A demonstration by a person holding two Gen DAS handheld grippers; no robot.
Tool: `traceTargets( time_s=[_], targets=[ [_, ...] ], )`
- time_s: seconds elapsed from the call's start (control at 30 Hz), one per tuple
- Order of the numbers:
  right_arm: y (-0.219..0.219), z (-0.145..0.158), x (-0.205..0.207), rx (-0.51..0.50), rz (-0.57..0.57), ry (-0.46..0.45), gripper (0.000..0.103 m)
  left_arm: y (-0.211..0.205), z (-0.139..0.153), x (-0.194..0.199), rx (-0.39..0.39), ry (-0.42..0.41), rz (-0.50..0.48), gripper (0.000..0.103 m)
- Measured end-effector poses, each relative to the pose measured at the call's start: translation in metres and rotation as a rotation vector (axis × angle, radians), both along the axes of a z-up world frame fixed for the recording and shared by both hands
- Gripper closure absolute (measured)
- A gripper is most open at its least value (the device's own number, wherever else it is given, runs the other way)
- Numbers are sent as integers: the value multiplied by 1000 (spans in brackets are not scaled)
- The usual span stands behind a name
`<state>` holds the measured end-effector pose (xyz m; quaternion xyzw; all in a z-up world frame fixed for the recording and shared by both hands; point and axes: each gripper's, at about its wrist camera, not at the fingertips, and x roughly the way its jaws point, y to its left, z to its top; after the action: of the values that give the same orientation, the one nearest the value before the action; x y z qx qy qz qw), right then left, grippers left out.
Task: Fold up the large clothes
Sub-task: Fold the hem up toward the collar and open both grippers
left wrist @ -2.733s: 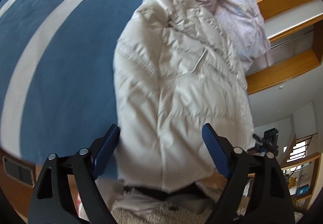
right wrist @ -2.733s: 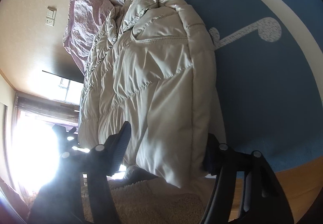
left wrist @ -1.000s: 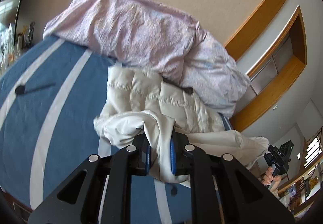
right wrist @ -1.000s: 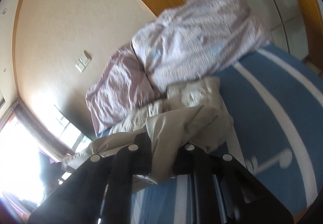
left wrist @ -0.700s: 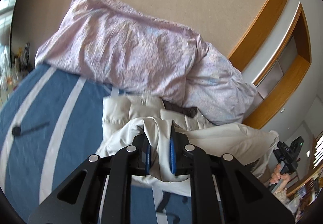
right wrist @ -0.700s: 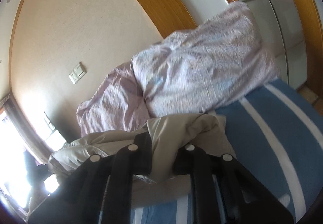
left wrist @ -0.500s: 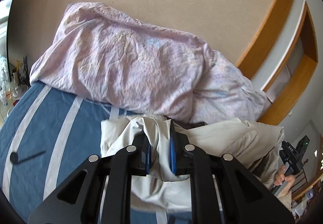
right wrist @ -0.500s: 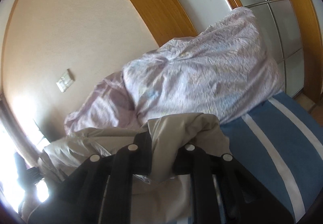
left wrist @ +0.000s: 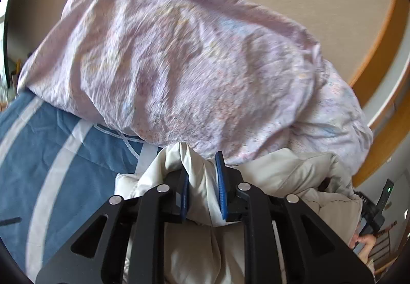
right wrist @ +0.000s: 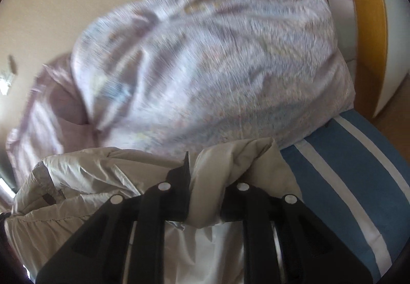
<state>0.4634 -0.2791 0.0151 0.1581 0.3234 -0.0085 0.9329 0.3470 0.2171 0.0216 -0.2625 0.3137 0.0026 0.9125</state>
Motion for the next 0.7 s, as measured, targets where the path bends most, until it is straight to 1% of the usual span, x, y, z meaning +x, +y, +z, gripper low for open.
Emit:
traceTargets(
  time_s=[0.03, 0.07, 0.1, 0.13, 0.17, 0.2, 0.23, 0.27, 0.3, 0.37, 0.43, 0.47, 0.53, 0.57, 0.67, 0.7],
  targets=[
    [1, -4, 5, 4, -6, 20, 77, 1, -5, 4, -22, 6, 5, 78],
    [0, -6, 7, 16, -9, 32, 72, 2, -7, 6, -39, 10, 8, 69],
    [-1, -5, 7, 41, -4, 28, 69, 4, -8, 6, -74, 6, 9, 54],
    [-3, -2, 5, 60, 3, 13, 60, 6, -8, 5, -99, -8, 7, 46],
    [-6, 3, 0, 80, 11, -17, 51, 9, -4, 0, -130, -47, 3, 29],
    [-7, 7, -4, 90, 16, -42, 48, 11, 2, -5, -133, -78, 10, 11],
    [-8, 12, -8, 94, 19, -66, 42, 12, 10, -13, -113, -122, 31, 6],
    [-8, 19, -15, 92, 22, -98, 38, 12, 20, -21, -86, -164, 49, 4],
    [-6, 24, -21, 75, 21, -118, 37, 10, 28, -28, -69, -186, 48, 4],
    [3, 34, -37, -22, 16, -178, 33, 3, 43, -40, -24, -208, 43, 3],
    [16, 40, -57, -120, 34, -240, 33, -17, 56, -60, 65, -249, 19, 3],
    [26, 42, -68, -161, 68, -263, 33, -26, 59, -67, 104, -262, 8, 2],
    [42, 40, -84, -189, 156, -268, 33, -57, 60, -86, 227, -288, -29, 2],
    [57, 35, -93, -205, 225, -257, 33, -72, 57, -94, 273, -296, -51, 2],
    [93, 19, -111, -266, 348, -215, 33, -109, 43, -103, 346, -276, -125, 2],
    [101, 16, -114, -275, 369, -208, 33, -118, 38, -104, 366, -267, -140, 2]
  ],
)
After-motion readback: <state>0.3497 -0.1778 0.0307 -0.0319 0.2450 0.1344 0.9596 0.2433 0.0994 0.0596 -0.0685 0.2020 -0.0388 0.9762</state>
